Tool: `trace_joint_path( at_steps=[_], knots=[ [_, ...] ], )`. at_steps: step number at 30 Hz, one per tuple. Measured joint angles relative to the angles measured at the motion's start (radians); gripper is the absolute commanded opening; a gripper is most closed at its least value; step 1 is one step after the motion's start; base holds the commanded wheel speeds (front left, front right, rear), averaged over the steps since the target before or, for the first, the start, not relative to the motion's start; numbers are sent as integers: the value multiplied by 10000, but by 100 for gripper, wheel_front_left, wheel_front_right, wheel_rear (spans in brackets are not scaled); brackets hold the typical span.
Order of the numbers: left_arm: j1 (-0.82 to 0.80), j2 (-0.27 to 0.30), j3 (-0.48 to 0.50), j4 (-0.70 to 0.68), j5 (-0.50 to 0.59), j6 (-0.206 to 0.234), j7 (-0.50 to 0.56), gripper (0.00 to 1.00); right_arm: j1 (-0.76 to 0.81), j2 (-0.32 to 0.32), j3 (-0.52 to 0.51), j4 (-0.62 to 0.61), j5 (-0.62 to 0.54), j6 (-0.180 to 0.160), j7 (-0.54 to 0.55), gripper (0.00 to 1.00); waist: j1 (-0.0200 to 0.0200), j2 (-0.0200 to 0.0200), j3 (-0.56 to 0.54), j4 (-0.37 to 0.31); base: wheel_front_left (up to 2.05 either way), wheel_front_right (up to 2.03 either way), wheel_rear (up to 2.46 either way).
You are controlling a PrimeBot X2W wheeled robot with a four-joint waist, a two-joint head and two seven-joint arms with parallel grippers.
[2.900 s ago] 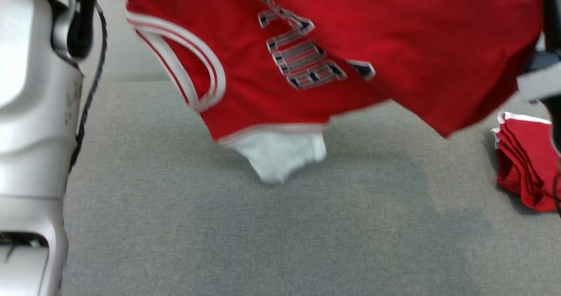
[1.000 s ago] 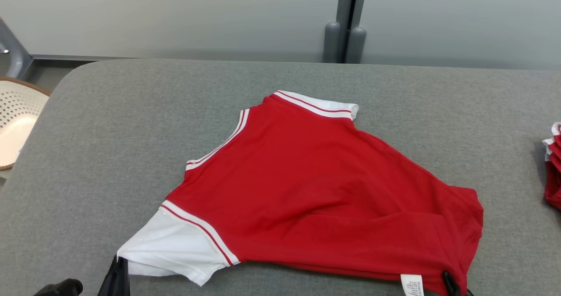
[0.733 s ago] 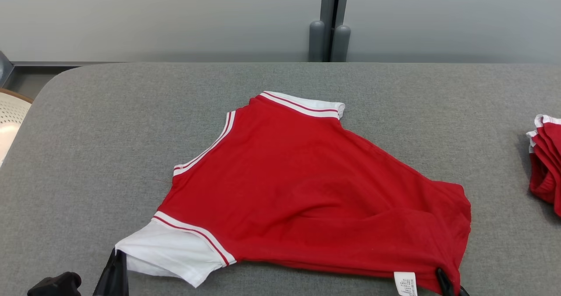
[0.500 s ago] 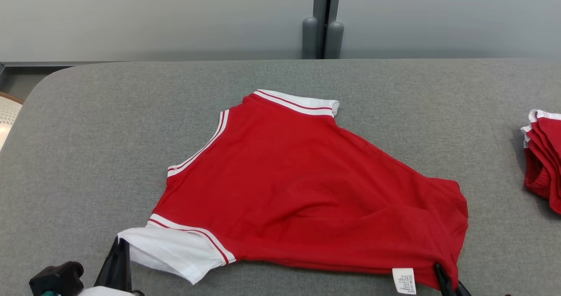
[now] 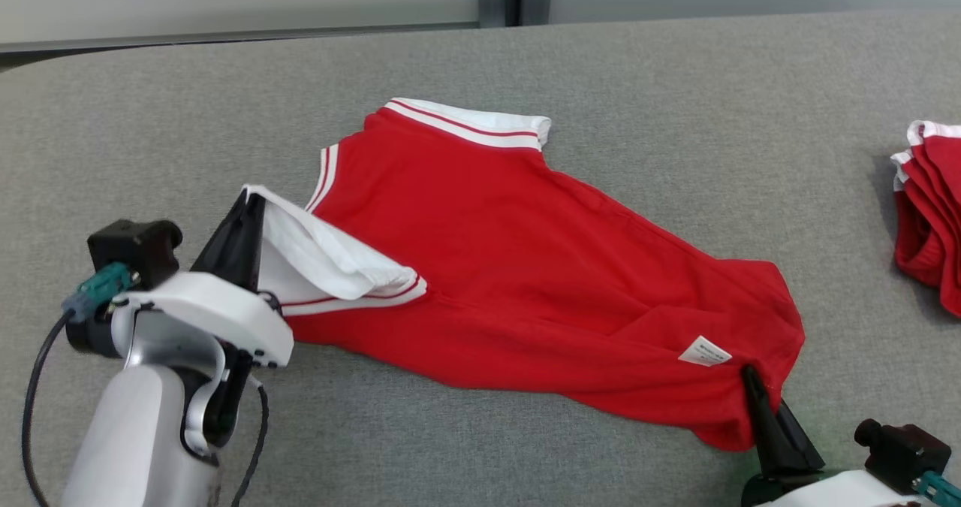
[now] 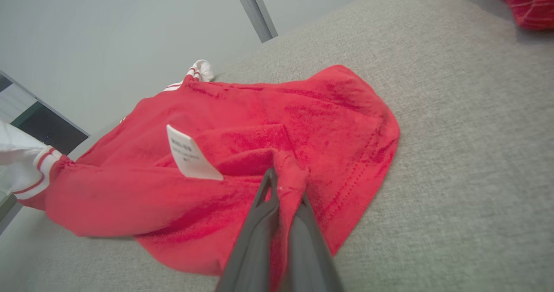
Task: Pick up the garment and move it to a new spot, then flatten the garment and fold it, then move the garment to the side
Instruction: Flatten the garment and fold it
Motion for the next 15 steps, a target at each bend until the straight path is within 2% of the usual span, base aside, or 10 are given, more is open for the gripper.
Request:
trace_joint_path(
  at_steps=[10,11,12,13,14,15],
  knots=[
    [-3033,-75,-502,3624,29,-654,-947,0,-849,433,88,516,-31,0,-221,0,0,0,918,-730,0,0,0],
    [-3206,-117,-570,3973,-61,-723,-995,0,-885,449,104,541,-31,0,-261,19,0,0,979,-768,0,0,0],
    [-3323,-161,-598,4272,-146,-752,-1212,15,-954,449,190,550,-31,0,-265,38,0,0,1033,-809,0,0,0],
    [-3427,-205,-619,4535,-253,-811,-1434,80,-994,472,184,568,-35,0,-270,97,0,0,1066,-849,0,0,0],
    [-3506,-244,-652,4767,-336,-842,-1672,100,-987,466,128,577,-134,0,-295,100,0,-1,1076,-883,0,0,0],
    [-3546,-249,-688,4947,-382,-867,-1965,100,-972,422,50,556,-366,0,-332,100,0,0,1060,-900,0,0,0]
  ],
)
